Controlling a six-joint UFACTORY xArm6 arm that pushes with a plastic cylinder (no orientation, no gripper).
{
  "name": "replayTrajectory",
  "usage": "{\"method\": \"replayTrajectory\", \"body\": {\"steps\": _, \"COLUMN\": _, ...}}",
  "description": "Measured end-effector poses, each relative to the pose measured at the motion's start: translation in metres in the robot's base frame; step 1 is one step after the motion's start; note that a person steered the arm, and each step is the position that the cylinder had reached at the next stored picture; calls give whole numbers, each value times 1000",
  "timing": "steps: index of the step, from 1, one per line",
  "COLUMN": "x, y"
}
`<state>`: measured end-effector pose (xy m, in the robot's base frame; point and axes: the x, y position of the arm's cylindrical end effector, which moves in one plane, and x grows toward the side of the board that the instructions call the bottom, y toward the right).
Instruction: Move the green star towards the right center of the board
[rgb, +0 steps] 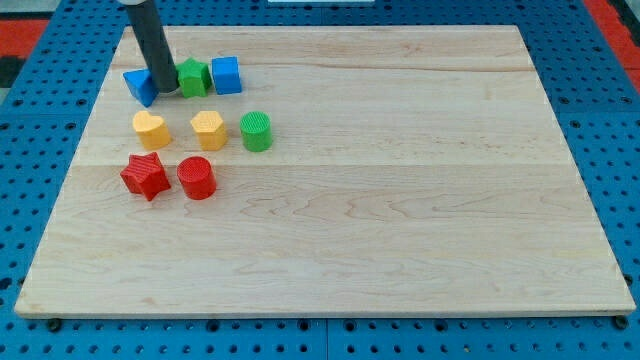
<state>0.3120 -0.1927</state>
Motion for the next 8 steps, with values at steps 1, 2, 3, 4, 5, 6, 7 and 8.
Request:
{"method": "replayTrajectory", "body": {"steps": 1, "x": -12, "y": 10}}
{"method": "replayTrajectory", "body": {"steps": 2, "x": -28, "y": -6}}
{"method": "replayTrajectory", "body": {"steps": 3, "x": -37, "y": 9}}
{"method": "replayTrajectory", "body": {"steps": 4, "x": -27, "y": 45}}
{"method": "replayTrajectory", "body": {"steps": 5, "x": -5, "y": 62}}
{"method": "replayTrajectory", "body": {"steps": 6, "x": 9, "y": 66}}
{"method": "replayTrajectory", "body": {"steps": 7, "x": 2, "y": 69}}
{"method": "replayTrajectory", "body": {"steps": 8, "x": 2, "y": 115}}
